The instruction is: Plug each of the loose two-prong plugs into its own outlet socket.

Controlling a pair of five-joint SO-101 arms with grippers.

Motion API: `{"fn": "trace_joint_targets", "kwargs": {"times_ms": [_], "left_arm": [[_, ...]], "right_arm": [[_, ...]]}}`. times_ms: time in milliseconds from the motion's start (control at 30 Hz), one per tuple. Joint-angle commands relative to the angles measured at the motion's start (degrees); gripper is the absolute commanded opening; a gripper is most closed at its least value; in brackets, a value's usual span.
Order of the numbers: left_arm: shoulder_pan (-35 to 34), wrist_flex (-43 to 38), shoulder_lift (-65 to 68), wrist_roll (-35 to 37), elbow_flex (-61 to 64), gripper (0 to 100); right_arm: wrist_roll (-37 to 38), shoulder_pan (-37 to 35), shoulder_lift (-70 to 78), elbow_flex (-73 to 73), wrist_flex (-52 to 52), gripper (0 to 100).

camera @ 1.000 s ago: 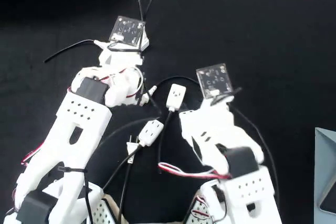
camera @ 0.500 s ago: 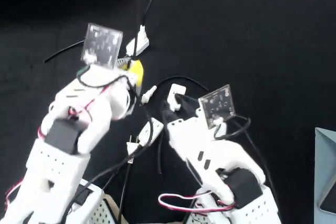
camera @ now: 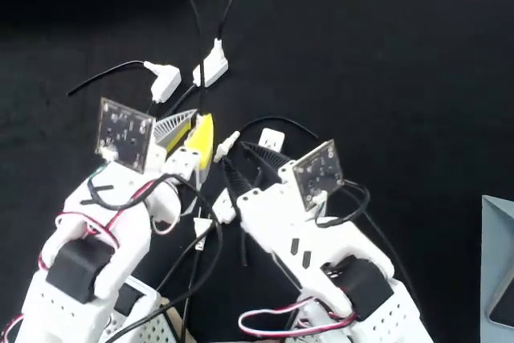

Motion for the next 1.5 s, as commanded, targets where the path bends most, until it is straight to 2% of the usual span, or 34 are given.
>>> {"fn": "trace_joint_targets", "kwargs": {"times_ms": [0, 133, 333, 433, 667, 800, 900, 1200, 1467], "left_arm": [[0.7, -4.0, -4.9, 0.1, 3.8, 3], [1.1, -8.2, -10.6, 0.1, 9.4, 3], [1.2, -8.7, -17.1, 0.4, 13.1, 3], [2.4, -8.4, -17.4, 0.4, 13.2, 3], [3.1, -8.1, -17.4, 0.4, 13.4, 3], [6.5, -6.2, -17.8, 0.1, 13.0, 3], [6.7, -6.2, -17.8, 0.1, 13.0, 3], [7.2, -5.5, -17.8, 0.1, 13.2, 3], [10.9, -2.6, -17.8, -2.5, 12.8, 3]], "right_arm": [[-0.7, -3.9, -0.4, -0.2, -1.2, 11.6], [-0.7, -6.1, -0.4, -0.4, -1.5, 11.6], [-1.1, -6.1, -0.4, -0.6, -3.3, 11.6], [-3.3, -6.1, -0.4, -0.4, -4.8, 11.6], [-3.6, -6.1, -0.4, -0.6, -5.2, 11.7], [-3.6, -6.1, -0.4, -0.6, -5.1, 13.2], [-4.0, -6.1, -0.4, -0.9, -4.6, 17.8], [-4.5, -6.0, -0.4, -0.7, -4.6, 18.0], [-2.8, -5.9, -0.5, -3.1, 2.6, 18.0]]}}
